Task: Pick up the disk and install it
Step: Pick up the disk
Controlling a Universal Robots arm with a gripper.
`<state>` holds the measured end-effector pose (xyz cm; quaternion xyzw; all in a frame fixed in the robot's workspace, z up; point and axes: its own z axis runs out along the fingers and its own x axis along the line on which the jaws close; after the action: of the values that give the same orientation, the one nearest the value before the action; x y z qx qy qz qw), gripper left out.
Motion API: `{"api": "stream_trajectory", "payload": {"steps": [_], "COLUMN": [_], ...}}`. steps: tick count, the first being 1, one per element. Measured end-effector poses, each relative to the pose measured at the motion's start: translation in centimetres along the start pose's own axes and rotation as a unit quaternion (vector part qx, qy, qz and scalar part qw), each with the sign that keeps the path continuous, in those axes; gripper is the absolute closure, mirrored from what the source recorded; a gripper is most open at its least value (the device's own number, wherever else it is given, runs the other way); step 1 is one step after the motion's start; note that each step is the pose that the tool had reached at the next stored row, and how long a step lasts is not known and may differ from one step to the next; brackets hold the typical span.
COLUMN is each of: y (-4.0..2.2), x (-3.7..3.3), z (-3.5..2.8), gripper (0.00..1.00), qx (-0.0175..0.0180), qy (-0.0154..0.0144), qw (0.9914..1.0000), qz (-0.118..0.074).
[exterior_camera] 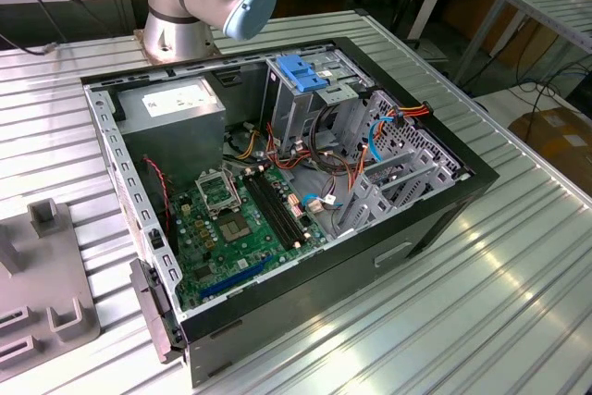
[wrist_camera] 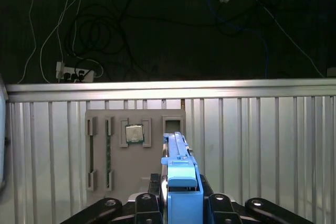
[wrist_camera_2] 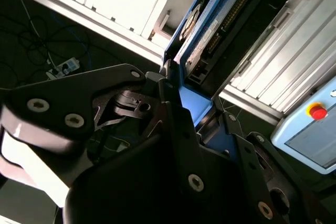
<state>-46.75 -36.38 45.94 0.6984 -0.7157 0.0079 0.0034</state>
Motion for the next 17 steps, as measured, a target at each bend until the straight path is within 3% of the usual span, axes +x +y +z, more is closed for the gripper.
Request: {"api": "stream_trajectory", "payload": {"steps": [17], "y": [-0.02], "x": [0.06], "z": [-3.59], "gripper": [0.63], "qx": [-0.0004], "qy": [0.0000], "qw": [1.00000], "qz": [0.000]}}
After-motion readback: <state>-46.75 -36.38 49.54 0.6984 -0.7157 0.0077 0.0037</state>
